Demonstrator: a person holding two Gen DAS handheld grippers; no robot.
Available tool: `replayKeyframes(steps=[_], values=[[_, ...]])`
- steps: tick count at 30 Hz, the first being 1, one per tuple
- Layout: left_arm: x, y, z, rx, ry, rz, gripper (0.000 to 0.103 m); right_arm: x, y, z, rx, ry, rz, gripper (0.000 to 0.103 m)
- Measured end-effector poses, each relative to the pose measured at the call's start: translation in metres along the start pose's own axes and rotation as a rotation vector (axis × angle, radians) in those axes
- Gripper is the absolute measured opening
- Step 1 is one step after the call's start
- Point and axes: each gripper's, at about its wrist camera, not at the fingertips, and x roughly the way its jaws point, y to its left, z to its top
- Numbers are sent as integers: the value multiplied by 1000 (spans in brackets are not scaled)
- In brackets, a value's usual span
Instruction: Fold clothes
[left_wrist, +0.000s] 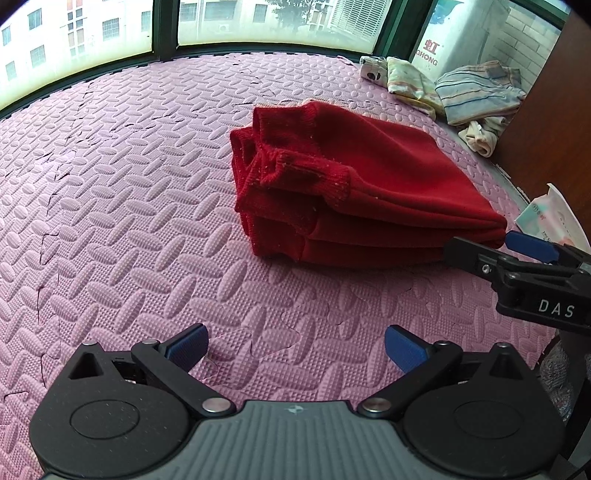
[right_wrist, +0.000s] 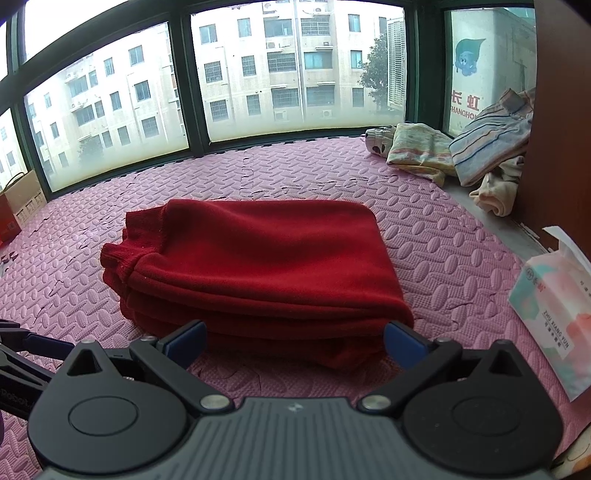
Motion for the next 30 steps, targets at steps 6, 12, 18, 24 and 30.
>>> replayKeyframes(steps=[6, 12, 18, 24, 30], values=[[0, -2, 5, 8, -10, 6, 103, -1, -2, 2, 1, -7, -4, 103], [0, -3, 7, 12, -13, 17, 103, 0, -3, 2, -2, -7, -5, 103], [2, -6, 7, 17, -8, 21, 103, 0, -4, 1, -4, -9, -1, 103], [4, -10, 8, 22, -2, 25, 103, 0, -8, -2, 4, -3, 4, 103], [6, -13, 7, 30, 2, 28, 103, -2, -12, -3, 14, -8, 8, 103]])
